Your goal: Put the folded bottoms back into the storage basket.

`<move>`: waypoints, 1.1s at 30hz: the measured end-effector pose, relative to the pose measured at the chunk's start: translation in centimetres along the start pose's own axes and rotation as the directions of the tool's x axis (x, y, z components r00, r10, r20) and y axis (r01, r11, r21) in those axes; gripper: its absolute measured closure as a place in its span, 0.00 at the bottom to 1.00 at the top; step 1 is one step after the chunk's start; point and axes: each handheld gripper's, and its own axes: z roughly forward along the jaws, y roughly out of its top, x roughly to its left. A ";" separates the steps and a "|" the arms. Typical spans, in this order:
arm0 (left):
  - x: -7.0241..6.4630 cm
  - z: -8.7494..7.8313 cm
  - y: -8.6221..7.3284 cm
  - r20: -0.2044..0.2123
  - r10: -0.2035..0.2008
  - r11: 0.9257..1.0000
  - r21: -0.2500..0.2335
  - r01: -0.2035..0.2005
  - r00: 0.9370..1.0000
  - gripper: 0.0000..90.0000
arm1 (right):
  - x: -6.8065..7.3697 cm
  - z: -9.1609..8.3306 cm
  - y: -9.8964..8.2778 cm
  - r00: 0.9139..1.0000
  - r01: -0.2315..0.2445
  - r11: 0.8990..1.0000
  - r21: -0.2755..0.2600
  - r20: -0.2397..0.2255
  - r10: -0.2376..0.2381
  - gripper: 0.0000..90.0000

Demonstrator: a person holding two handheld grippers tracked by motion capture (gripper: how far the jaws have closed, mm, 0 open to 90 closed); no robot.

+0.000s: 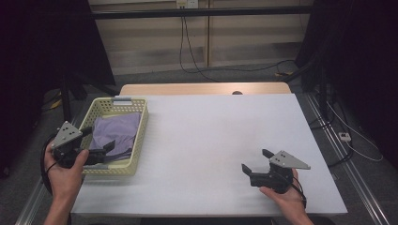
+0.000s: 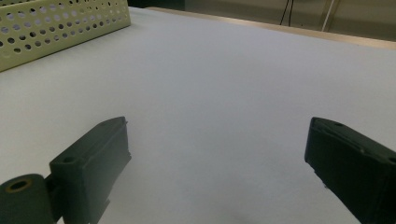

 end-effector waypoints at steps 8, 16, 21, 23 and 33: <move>-0.8 0.5 0.9 0.052 -0.005 1.000 -0.020 0.006 0.999 0.07 | 0.1 0.0 0.0 1.000 0.002 1.000 0.000 -0.001 -0.002 0.07; -2.6 1.0 1.9 0.055 0.046 0.999 -0.031 -0.045 0.997 0.08 | 0.1 0.1 0.0 1.000 0.002 1.000 0.001 -0.003 -0.002 0.07; -3.6 1.4 2.5 0.069 0.053 0.998 -0.048 -0.050 0.996 0.08 | 0.1 0.1 0.0 1.000 0.004 1.000 0.001 -0.004 -0.004 0.07; -3.9 1.6 2.8 0.082 0.057 0.997 -0.049 -0.053 0.995 0.08 | 0.1 0.1 0.0 1.000 0.004 1.000 0.001 -0.005 -0.004 0.07; -6.0 2.8 3.7 0.133 0.087 0.996 -0.047 -0.082 0.987 0.08 | 0.1 0.1 0.0 1.000 0.003 1.000 0.001 -0.006 -0.003 0.07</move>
